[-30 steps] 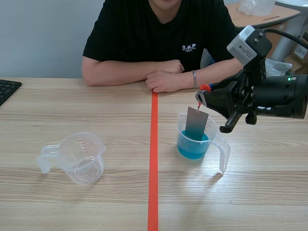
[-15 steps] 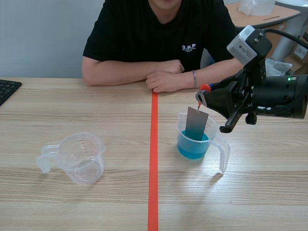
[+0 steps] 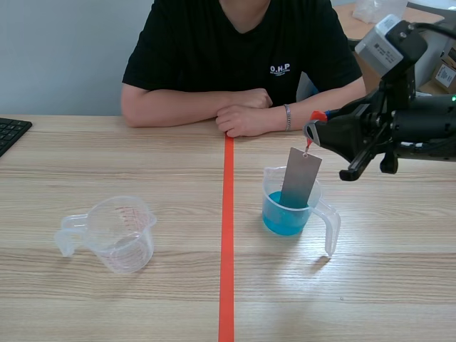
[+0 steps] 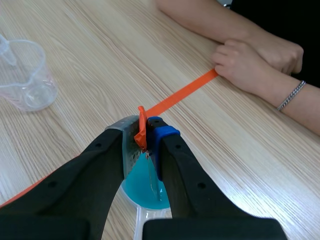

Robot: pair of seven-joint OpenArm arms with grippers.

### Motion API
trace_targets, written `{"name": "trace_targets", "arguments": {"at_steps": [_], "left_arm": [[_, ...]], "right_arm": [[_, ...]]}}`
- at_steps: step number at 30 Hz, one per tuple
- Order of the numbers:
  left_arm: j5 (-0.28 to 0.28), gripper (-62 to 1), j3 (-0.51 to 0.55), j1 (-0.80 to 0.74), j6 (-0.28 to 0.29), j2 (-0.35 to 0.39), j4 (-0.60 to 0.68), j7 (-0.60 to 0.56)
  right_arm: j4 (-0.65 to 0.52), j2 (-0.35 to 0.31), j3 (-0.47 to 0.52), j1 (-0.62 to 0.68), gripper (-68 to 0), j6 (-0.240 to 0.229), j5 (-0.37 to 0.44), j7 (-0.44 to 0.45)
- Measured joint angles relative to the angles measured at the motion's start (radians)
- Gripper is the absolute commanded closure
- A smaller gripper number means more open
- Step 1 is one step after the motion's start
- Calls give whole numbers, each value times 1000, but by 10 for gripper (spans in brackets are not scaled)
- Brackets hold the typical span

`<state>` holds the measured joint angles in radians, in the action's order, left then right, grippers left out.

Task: Do the redox reaction experiment.
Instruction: 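Hold the plate still in the solution, then raise the plate and point at it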

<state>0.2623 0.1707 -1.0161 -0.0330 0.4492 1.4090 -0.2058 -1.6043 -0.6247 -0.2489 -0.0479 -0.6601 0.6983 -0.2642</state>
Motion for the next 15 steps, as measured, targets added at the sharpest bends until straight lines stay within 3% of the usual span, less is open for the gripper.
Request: {"name": "trace_targets", "arguments": {"at_steps": [6, 15], "left_arm": [[0, -49, 0, 0, 0, 0, 0, 0], [0, -49, 0, 0, 0, 0, 0, 0]], "right_arm": [[-94, -34, 35, 36, -13, -7, 59, -6], [-190, -80, 95, 34, -13, -6, 185, -90]]}}
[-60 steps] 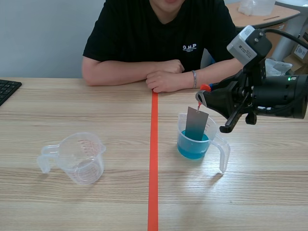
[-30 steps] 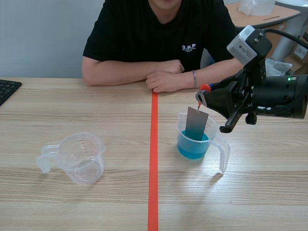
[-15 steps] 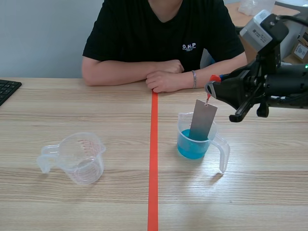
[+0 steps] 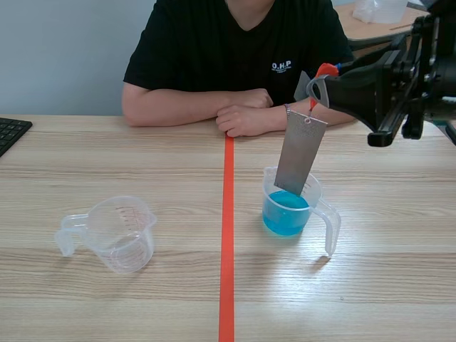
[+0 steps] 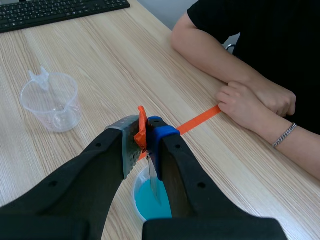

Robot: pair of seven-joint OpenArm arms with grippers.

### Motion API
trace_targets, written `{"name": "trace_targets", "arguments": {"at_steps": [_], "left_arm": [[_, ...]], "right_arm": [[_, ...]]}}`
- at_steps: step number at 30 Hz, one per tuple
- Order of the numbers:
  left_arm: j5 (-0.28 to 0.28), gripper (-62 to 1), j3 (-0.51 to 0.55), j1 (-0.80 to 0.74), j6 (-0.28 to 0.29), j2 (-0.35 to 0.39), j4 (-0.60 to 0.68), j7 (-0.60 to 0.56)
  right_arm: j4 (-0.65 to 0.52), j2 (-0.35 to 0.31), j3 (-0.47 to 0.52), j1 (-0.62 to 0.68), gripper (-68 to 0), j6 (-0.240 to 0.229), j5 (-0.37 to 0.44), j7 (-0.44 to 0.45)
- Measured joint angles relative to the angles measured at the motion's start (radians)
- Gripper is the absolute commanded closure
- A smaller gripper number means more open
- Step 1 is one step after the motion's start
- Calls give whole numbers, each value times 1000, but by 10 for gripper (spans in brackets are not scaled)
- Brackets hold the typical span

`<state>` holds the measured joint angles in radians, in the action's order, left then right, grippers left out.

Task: Do the redox reaction experiment.
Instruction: 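Raise the plate and point at it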

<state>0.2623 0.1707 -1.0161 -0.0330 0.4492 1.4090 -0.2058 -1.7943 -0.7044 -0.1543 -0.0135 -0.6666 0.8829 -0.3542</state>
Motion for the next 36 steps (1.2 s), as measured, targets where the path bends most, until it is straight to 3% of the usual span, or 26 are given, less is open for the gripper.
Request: {"name": "trace_targets", "arguments": {"at_steps": [8, 13, 27, 30, 36], "left_arm": [[0, -49, 0, 0, 2, 0, 0, 0], [0, -49, 0, 0, 3, 0, 0, 0], [0, -49, 0, 0, 8, 4, 0, -1], [0, -49, -4, 0, 51, 39, 1, -20], [1, -49, -6, 22, 57, 177, 42, -23]], "right_arm": [[-21, -8, 75, 0, -13, 0, 88, -66], [-34, -8, 119, 0, -13, 0, 93, -76], [-39, -8, 140, 0, -13, 0, 158, -127], [-42, -8, 140, 0, -13, 0, 162, -127], [-43, -8, 140, 0, -13, 0, 163, -127]]}}
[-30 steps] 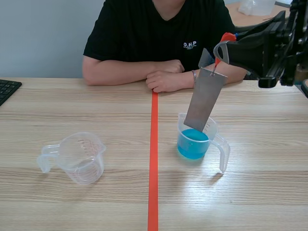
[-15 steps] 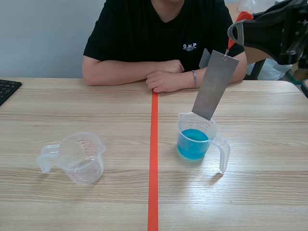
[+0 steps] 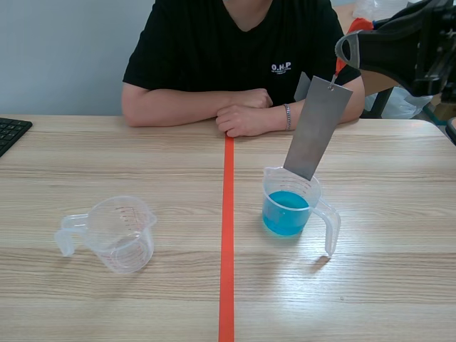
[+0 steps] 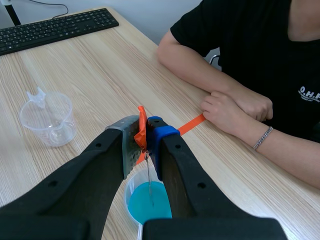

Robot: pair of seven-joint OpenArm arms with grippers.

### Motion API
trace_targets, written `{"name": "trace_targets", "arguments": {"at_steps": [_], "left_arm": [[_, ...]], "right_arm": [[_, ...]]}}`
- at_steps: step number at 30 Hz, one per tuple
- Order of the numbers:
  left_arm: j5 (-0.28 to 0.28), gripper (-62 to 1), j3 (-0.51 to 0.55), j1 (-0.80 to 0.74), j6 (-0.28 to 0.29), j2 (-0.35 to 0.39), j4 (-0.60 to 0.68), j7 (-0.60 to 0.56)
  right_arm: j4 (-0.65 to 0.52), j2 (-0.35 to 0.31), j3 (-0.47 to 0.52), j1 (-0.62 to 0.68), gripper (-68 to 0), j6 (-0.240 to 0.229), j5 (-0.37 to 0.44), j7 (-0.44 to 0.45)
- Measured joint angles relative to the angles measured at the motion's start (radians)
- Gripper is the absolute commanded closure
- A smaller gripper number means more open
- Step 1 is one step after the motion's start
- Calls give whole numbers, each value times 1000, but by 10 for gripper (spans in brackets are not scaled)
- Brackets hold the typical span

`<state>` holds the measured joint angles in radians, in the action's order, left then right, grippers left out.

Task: Do the redox reaction experiment.
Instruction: 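Raise the plate and point at it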

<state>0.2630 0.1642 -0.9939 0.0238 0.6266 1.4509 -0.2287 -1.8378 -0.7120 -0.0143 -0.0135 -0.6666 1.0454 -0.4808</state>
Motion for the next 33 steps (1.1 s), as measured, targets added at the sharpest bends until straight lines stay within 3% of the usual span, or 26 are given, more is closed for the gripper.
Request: {"name": "trace_targets", "arguments": {"at_steps": [9, 15, 19, 24, 33], "left_arm": [[32, -49, -77, 195, 90, 266, 40, -26], [33, -49, -204, 411, 107, 335, 53, -26], [29, -49, -314, 578, 107, 335, 68, -11], [2, -49, -503, 799, 107, 297, 71, 109], [-143, -49, -738, 1086, 108, 86, 50, 204]], "right_arm": [[0, 0, 0, 0, -13, 0, 0, 0], [0, 0, 0, 0, -13, 0, 0, 0], [0, 0, 0, 0, -13, 0, 0, 0], [0, 0, 0, 0, -13, 0, 1, 0], [0, 0, 0, 0, -13, 0, 3, 0]]}}
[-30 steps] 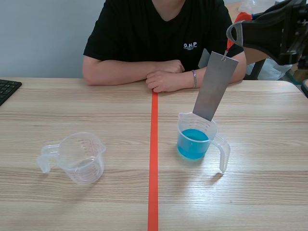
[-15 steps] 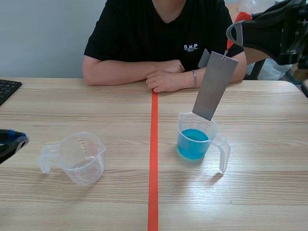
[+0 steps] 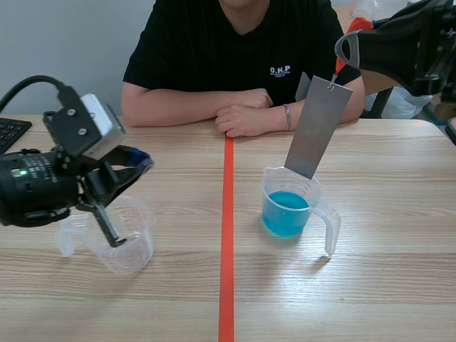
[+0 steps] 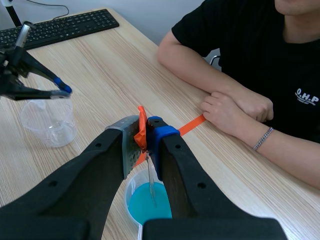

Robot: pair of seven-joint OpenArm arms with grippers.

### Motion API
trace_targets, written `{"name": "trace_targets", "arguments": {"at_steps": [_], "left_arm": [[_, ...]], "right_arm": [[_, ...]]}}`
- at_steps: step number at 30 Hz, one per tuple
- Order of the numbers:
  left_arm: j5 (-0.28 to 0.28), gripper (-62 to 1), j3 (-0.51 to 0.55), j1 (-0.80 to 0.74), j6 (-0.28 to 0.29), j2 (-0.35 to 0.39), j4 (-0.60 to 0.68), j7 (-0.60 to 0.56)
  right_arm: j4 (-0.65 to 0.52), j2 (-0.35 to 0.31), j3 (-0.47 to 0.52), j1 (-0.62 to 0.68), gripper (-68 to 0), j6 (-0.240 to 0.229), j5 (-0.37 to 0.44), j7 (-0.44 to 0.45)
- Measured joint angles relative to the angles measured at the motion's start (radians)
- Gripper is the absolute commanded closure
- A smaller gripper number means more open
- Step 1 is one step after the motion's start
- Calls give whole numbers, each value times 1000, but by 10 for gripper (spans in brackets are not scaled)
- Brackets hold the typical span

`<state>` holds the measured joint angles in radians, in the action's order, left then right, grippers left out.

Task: Do the redox reaction experiment.
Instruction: 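Raise the plate and point at it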

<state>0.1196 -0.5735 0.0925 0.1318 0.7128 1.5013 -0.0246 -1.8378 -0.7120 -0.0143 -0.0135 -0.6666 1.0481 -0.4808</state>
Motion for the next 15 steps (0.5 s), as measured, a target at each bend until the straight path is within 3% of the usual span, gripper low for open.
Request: {"name": "trace_targets", "arguments": {"at_steps": [15], "left_arm": [[-50, -49, -232, 312, 0, -287, -386, 14]], "right_arm": [[0, 0, 0, 0, -13, 0, 0, 0]]}}
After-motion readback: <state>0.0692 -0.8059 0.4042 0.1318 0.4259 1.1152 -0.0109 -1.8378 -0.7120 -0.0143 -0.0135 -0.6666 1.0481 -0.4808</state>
